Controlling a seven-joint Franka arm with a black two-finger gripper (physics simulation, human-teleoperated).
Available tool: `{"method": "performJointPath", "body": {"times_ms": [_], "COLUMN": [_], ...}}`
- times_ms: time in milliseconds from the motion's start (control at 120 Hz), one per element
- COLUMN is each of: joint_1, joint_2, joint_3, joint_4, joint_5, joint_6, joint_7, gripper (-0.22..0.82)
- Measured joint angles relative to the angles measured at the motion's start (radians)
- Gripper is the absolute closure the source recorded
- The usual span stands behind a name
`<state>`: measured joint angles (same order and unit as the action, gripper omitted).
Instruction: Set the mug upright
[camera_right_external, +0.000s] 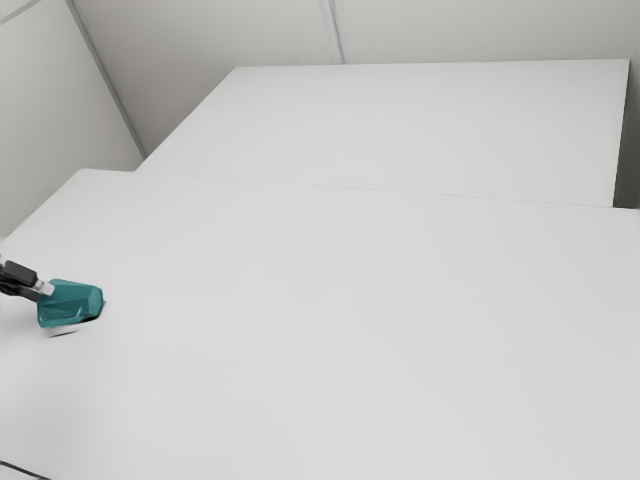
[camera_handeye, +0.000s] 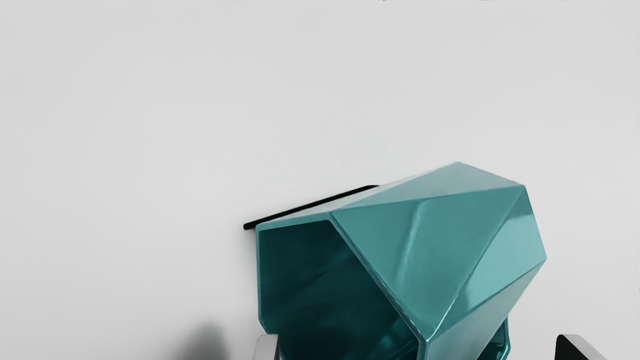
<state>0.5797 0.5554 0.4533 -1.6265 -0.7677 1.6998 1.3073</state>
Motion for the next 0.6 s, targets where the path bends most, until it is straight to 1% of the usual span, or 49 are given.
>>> {"method": "performJointPath", "body": {"times_ms": [158, 367, 600], "joint_1": [0.011, 0.014, 0.018], "joint_2": [0.022, 0.027, 0.027], "joint_3": [-0.015, -0.026, -0.025], "joint_4": [0.011, 0.011, -0.03], "joint_5": [-0.029, -0.083, -0.153], "joint_6": [-0.019, -0.053, -0.103], "joint_7": [0.036, 0.073, 0.097], "gripper": [0.0, 0.0, 0.0]}}
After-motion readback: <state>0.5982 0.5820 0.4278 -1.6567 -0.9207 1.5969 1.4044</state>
